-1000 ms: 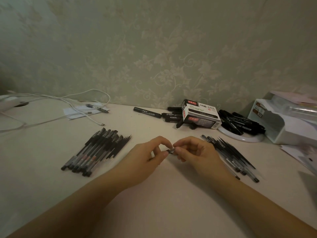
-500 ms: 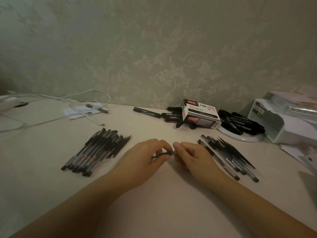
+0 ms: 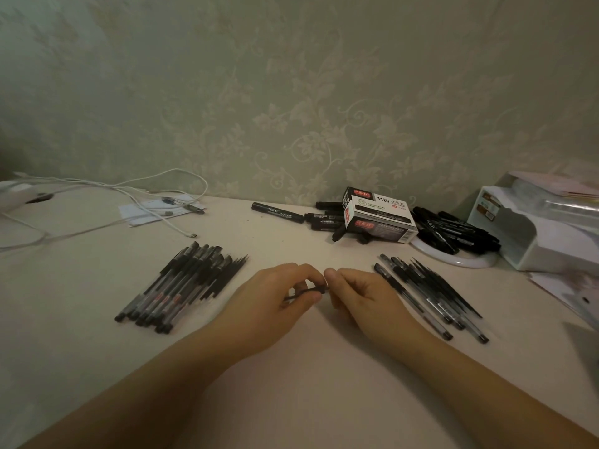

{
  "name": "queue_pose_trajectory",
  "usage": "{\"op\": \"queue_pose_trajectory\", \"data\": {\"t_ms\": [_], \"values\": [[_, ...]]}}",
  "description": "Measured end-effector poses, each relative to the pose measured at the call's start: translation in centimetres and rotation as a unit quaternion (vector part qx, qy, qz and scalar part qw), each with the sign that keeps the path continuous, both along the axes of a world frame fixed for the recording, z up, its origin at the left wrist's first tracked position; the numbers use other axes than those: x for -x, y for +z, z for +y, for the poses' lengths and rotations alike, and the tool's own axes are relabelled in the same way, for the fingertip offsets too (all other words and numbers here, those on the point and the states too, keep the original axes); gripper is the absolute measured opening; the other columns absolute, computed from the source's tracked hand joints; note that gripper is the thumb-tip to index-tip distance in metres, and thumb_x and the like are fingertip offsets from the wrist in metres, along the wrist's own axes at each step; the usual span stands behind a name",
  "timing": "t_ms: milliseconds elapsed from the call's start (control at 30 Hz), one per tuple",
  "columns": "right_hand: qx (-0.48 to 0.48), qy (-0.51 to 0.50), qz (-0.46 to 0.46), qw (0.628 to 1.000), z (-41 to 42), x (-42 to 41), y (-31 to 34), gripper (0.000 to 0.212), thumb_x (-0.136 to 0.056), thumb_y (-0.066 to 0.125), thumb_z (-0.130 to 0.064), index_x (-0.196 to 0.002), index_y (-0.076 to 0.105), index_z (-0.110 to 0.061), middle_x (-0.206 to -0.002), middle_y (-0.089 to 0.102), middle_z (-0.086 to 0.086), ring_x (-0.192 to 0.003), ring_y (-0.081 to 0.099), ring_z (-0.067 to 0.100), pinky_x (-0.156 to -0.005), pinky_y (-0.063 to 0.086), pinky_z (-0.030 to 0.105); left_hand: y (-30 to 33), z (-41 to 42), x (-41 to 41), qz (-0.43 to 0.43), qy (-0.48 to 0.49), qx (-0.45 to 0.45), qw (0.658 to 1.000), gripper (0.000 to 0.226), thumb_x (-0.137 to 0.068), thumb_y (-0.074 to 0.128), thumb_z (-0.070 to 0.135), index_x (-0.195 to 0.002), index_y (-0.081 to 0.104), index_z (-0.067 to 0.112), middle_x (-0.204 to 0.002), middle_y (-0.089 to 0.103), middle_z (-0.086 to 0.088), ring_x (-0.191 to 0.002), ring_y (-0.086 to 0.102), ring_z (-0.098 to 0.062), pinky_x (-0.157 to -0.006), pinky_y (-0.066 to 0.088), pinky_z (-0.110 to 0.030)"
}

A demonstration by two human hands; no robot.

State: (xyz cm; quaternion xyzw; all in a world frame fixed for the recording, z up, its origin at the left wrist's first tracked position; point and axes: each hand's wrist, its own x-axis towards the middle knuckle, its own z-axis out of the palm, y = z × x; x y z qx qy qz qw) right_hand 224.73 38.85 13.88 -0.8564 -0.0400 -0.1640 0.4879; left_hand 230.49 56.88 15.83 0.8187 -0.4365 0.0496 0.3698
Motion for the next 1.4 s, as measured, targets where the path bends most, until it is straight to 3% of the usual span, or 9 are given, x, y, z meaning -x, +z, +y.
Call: {"op": "queue_pose_trajectory", "data": {"t_ms": [100,233,433,567,733,1000,1167,1267,1400], "values": [[-0.024,-0.007,0.009,1.000,0.1,0.1,0.1,0.044,-0.090,0.046,-0.063,-0.075,0.059,-0.023,-0.061,0.059,-0.005,-0.055,0.050,0.006,-0.057,0.042,0.025,0.0,0.0,-0.1,-0.006,0.009,0.001,1.000,0.012,-0.093,0.057,0.033,-0.103,0.063,0.035,-0.086,0.059,0.014,-0.072,0.053,0.003,-0.061,0.036,-0.010],[-0.009,0.021,0.007,1.000,-0.3,0.2,0.0,0.014,-0.098,0.054,-0.038,-0.087,0.060,-0.032,-0.074,0.065,-0.006,-0.062,0.054,0.003,-0.060,0.044,0.021,0.0,0.1,-0.1,0.004,0.017,0.005,1.000,0.012,-0.093,0.057,0.033,-0.103,0.064,0.035,-0.082,0.058,0.014,-0.067,0.052,0.007,-0.059,0.037,-0.008],[0.010,0.007,-0.004,1.000,0.0,0.0,0.0,0.041,-0.100,0.046,-0.044,-0.066,0.052,-0.022,-0.056,0.049,-0.010,-0.054,0.042,0.002,-0.055,0.036,0.016,0.0,-0.1,0.2,0.004,0.007,0.000,1.000,0.012,-0.093,0.059,0.032,-0.103,0.065,0.034,-0.080,0.055,0.019,-0.067,0.050,0.011,-0.058,0.035,-0.005],[-0.020,0.007,0.005,1.000,0.1,0.2,0.2,0.037,-0.093,0.045,-0.058,-0.082,0.059,-0.026,-0.068,0.063,-0.007,-0.058,0.052,0.002,-0.058,0.042,0.021,0.1,-0.1,0.1,0.012,0.012,0.023,1.000,0.011,-0.093,0.058,0.031,-0.101,0.065,0.032,-0.076,0.058,0.016,-0.061,0.051,0.008,-0.055,0.035,-0.005],[-0.012,0.033,0.010,0.999,-0.4,0.1,0.1,0.023,-0.101,0.050,-0.033,-0.080,0.056,-0.024,-0.066,0.055,-0.009,-0.058,0.045,0.003,-0.057,0.037,0.015,0.2,0.0,0.2,0.022,0.007,0.044,0.999,0.008,-0.092,0.061,0.027,-0.097,0.067,0.029,-0.071,0.058,0.014,-0.059,0.051,0.008,-0.054,0.035,-0.005],[-0.013,-0.001,0.013,1.000,0.1,0.4,0.5,0.031,-0.102,0.049,-0.032,-0.074,0.056,-0.023,-0.063,0.057,-0.012,-0.055,0.044,0.001,-0.054,0.035,0.013,0.2,0.0,-0.3,-0.045,0.020,0.006,0.999,0.009,-0.091,0.059,0.034,-0.099,0.064,0.034,-0.083,0.058,0.016,-0.077,0.053,0.001,-0.064,0.040,-0.011],[0.178,-0.145,-0.087,0.969,0.1,0.7,0.6,0.013,-0.099,0.054,-0.031,-0.106,0.064,-0.028,-0.099,0.057,-0.019,-0.089,0.052,0.001,-0.075,0.040,0.012,-0.5,0.3,-1.0,-0.012,0.072,0.011,0.997,0.012,-0.093,0.056,0.033,-0.103,0.061,0.038,-0.079,0.058,0.015,-0.070,0.052,0.006,-0.057,0.035,-0.011],[0.286,-0.170,-0.039,0.942,-0.4,0.5,0.2,0.033,-0.094,0.061,-0.037,-0.125,0.063,-0.026,-0.116,0.052,-0.010,-0.107,0.043,0.009,-0.090,0.037,0.024,-0.7,0.5,-1.5,0.001,0.082,0.016,0.997,0.020,-0.095,0.053,0.030,-0.110,0.058,0.042,-0.079,0.056,0.015,-0.068,0.051,0.008,-0.057,0.032,-0.011],[0.284,-0.143,-0.005,0.948,-0.5,0.2,-0.1,0.018,-0.094,0.063,-0.035,-0.107,0.071,-0.026,-0.103,0.056,-0.012,-0.098,0.049,0.010,-0.088,0.046,0.031,-0.8,0.5,-1.5,-0.016,0.076,-0.002,0.997,0.025,-0.095,0.052,0.031,-0.116,0.058,0.044,-0.082,0.056,0.016,-0.072,0.051,0.007,-0.061,0.036,-0.012]]}}
